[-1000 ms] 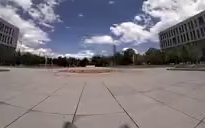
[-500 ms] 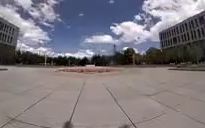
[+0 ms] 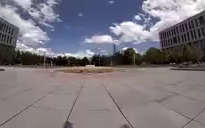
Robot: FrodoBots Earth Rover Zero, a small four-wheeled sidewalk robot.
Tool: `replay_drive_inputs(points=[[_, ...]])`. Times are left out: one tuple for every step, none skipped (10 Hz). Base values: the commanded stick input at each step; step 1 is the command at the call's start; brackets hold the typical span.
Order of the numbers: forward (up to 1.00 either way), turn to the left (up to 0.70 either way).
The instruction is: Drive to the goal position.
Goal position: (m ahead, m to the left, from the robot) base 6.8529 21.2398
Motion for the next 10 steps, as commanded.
replay_drive_inputs(points=[[0.7, 0.02], [0.7, 0.02], [0.7, 0.02], [0.7, 0.02], [0.7, 0.02], [0.7, 0.02], [0.7, 0.02], [0.7, 0.02], [0.7, 0.02], [0.7, 0.02]])
